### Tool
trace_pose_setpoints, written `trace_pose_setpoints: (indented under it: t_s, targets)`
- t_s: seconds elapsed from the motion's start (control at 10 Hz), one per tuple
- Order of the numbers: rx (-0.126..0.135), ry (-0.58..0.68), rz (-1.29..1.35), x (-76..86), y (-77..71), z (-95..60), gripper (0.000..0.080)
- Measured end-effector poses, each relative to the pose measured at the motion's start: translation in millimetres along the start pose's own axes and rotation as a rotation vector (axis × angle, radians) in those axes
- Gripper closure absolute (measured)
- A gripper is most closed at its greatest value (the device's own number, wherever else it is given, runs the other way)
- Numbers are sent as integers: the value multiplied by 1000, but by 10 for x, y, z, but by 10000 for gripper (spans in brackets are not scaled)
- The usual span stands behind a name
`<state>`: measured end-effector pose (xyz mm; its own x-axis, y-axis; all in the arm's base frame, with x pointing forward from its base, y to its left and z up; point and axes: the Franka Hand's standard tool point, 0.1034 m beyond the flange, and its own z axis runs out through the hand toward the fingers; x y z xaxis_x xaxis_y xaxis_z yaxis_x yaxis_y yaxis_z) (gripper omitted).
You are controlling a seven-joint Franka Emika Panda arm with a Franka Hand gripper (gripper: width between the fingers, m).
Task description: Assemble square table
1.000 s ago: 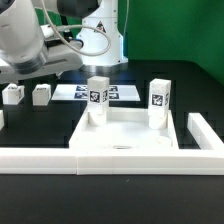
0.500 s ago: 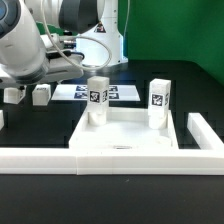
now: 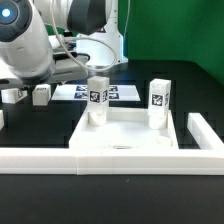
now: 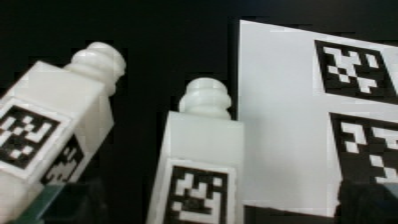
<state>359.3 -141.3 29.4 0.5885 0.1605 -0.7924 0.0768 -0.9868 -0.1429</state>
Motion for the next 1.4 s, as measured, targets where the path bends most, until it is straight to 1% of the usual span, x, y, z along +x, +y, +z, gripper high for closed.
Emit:
trace_pose_setpoints:
  t_s: [0.3,0.4,0.6,0.8,0.9,1.0,1.1,1.2,1.4]
  targets:
    - [5,-13,-2,48,-18,80,150]
    - [2,-11,-1,73,-8,68,150]
    - [3,-27,-6,101,-8,164,150]
    - [1,-25,-11,107,-12,153,150]
    - [1,-25,-12,107,-13,153,264]
    - [1,-25,-12,108,-14,153,264]
    - [1,-26,-13,108,-14,152,446]
    - [1,-26,-13,107,-16,152,511]
    - [1,-26,-14,107,-17,152,511]
